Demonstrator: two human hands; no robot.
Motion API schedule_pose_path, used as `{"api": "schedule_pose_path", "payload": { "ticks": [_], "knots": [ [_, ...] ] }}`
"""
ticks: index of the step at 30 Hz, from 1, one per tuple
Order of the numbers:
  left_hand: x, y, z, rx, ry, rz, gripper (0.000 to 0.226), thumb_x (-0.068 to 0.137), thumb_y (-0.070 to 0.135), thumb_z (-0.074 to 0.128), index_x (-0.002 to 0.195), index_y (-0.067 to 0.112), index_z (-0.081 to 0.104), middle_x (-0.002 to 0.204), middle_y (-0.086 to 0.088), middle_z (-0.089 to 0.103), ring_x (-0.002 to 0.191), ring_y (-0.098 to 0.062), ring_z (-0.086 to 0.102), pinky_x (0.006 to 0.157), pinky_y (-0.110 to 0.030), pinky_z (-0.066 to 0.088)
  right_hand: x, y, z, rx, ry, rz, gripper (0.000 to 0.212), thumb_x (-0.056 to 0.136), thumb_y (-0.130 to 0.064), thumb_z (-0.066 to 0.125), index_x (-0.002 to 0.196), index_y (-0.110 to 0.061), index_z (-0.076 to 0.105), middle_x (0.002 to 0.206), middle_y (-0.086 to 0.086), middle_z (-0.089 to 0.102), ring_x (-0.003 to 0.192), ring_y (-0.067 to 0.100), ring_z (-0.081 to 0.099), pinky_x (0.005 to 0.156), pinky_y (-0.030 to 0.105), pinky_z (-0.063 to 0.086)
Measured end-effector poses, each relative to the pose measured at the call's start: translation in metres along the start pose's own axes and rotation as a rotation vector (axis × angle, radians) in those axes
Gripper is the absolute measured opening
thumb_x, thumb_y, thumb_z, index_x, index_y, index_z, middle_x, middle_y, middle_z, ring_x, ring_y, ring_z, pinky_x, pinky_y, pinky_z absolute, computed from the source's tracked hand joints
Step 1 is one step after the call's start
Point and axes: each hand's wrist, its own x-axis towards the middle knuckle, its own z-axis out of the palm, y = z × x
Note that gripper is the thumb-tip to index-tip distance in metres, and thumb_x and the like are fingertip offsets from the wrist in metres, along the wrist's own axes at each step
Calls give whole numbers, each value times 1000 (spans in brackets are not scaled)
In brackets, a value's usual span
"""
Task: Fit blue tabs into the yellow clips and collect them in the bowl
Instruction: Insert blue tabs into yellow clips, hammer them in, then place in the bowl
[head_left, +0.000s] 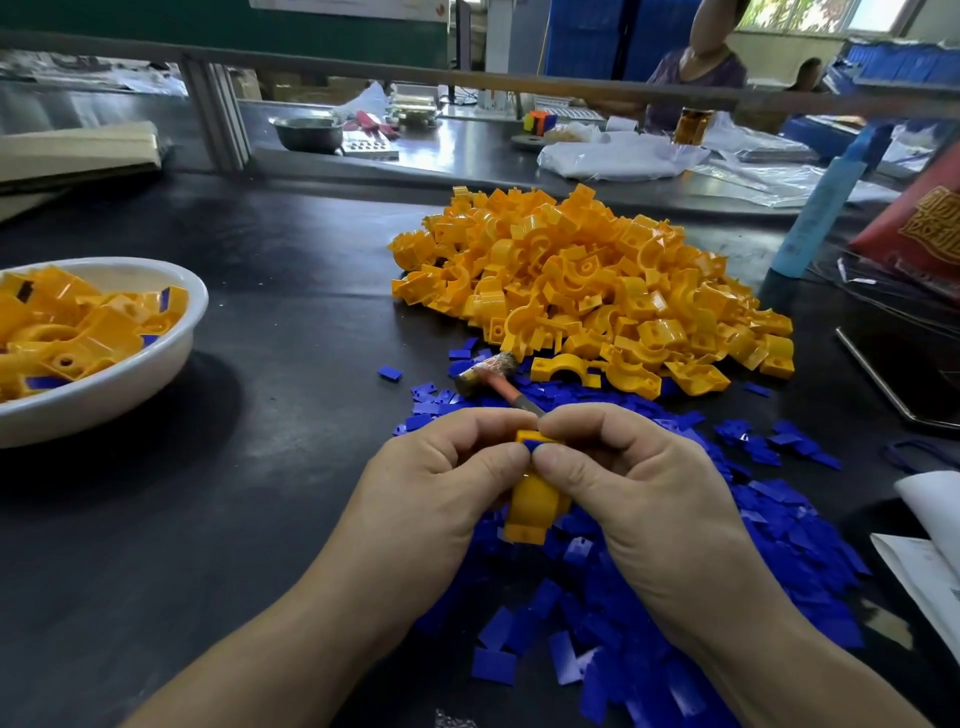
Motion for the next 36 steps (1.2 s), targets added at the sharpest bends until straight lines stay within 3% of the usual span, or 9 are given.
{"api": "schedule_pose_path", "payload": {
  "ticks": [8,15,19,23,26,29,33,36],
  "knots": [
    [1,-4,1,-45,-30,-25,28,78,38,64,105,37,74,103,2,77,96,-19,73,82,-35,60,-1,-4,-1,10,-34,10,19,66,-35,69,86,-34,70,88,-6,70,81,11,69,64,19,55],
    [0,1,1,-13,-21,0,27,73,43,62,97,41,74,96,6,77,91,-14,73,73,-25,59,-2,-6,-1,59,-57,12,17,69,-33,69,85,-31,71,87,-3,72,80,13,70,65,21,56],
    [0,3,1,0,-27,-18,17,84,31,64,96,39,74,96,4,77,92,-17,73,76,-32,60,-3,-6,1,-25,-40,-8,19,69,-37,68,87,-33,70,89,-6,71,82,11,69,65,22,57],
    [-1,4,1,-4,-20,-13,30,69,46,62,96,38,74,96,3,77,93,-19,73,77,-33,59,-4,-7,1,-78,-43,-25,22,67,-42,67,87,-35,69,88,-7,70,81,10,68,63,22,57],
    [0,4,0,-5,-6,-3,21,76,46,70,95,38,75,95,2,77,92,-19,73,81,-39,59,-4,-7,0,-67,-45,-30,21,68,-41,67,88,-35,69,89,-7,70,82,10,68,65,23,57],
    [-1,4,0,-3,13,-2,17,80,43,69,95,38,75,93,2,77,89,-18,74,79,-36,59,-4,-7,-1,-59,-48,-32,22,69,-41,66,90,-35,69,91,-7,70,84,11,68,68,24,58],
    [-2,5,0,-5,16,-10,17,91,26,62,94,37,74,92,3,77,88,-17,74,76,-33,60,-4,-6,0,-74,-44,-35,27,68,-45,62,92,-37,69,91,-9,70,85,11,67,70,28,59],
    [-1,4,0,-20,4,-16,16,85,32,65,96,38,74,95,3,77,91,-17,74,77,-32,60,-3,-5,1,-87,-38,-41,24,69,-44,62,92,-38,69,91,-10,70,86,10,67,70,27,58]
  ]
}}
